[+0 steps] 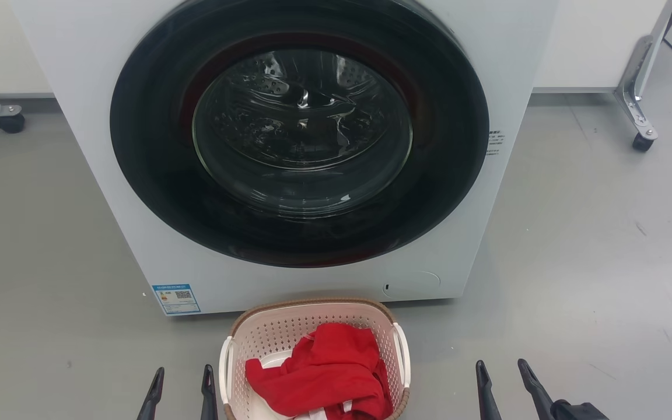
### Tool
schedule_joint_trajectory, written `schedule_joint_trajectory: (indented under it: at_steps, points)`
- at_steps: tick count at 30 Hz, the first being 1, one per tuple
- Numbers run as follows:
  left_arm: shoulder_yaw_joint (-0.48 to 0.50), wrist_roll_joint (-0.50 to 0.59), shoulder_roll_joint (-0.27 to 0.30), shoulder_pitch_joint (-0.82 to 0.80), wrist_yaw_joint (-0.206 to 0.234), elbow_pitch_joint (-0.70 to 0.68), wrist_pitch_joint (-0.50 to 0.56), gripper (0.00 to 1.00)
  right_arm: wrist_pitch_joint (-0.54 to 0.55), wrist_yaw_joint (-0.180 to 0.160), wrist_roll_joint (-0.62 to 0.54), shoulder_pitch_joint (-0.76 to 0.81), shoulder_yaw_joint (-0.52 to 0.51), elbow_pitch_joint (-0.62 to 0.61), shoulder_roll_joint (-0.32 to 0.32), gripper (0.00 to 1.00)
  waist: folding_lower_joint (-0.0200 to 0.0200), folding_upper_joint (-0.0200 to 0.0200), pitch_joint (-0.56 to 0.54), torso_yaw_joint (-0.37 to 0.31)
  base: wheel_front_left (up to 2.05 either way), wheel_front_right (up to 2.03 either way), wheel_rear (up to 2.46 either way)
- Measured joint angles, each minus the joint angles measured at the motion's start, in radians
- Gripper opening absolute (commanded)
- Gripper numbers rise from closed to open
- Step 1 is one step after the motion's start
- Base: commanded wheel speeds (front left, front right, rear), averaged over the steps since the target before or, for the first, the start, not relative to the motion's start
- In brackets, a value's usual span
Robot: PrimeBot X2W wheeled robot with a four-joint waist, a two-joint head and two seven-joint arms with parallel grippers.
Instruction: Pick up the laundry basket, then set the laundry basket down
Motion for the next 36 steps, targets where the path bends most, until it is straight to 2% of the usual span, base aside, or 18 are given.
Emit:
schedule_joint_trajectory:
  at_steps: [11, 30, 31, 36]
  points:
    - [0.012, 0.018, -0.004, 0.001, 0.001, -0.037, 0.000, 1.00, 0.000, 0.000, -0.063, 0.029, -0.037, -0.062, 0.012, 1.00, 0.0000, 0.0000, 0.003, -0.001, 0.00, 0.00, 0.00]
    - [0.008, 0.048, -0.007, 0.001, 0.001, -0.050, 0.000, 1.00, 0.000, 0.000, -0.105, 0.046, -0.063, -0.102, 0.018, 1.00, 0.0000, 0.0000, 0.009, 0.000, 0.00, 0.00, 0.00]
    - [0.007, 0.048, -0.007, 0.002, 0.000, -0.043, 0.002, 0.00, 0.002, 0.000, -0.105, 0.047, -0.062, -0.095, 0.018, 0.00, 0.0000, 0.0000, 0.009, 0.000, 0.00, 0.00, 0.00]
    - [0.004, 0.047, -0.007, 0.022, -0.001, 0.005, 0.002, 0.00, 0.003, 0.000, -0.104, 0.072, -0.059, -0.045, 0.018, 0.00, -0.0001, 0.0000, 0.009, 0.000, 0.00, 0.00, 0.00]
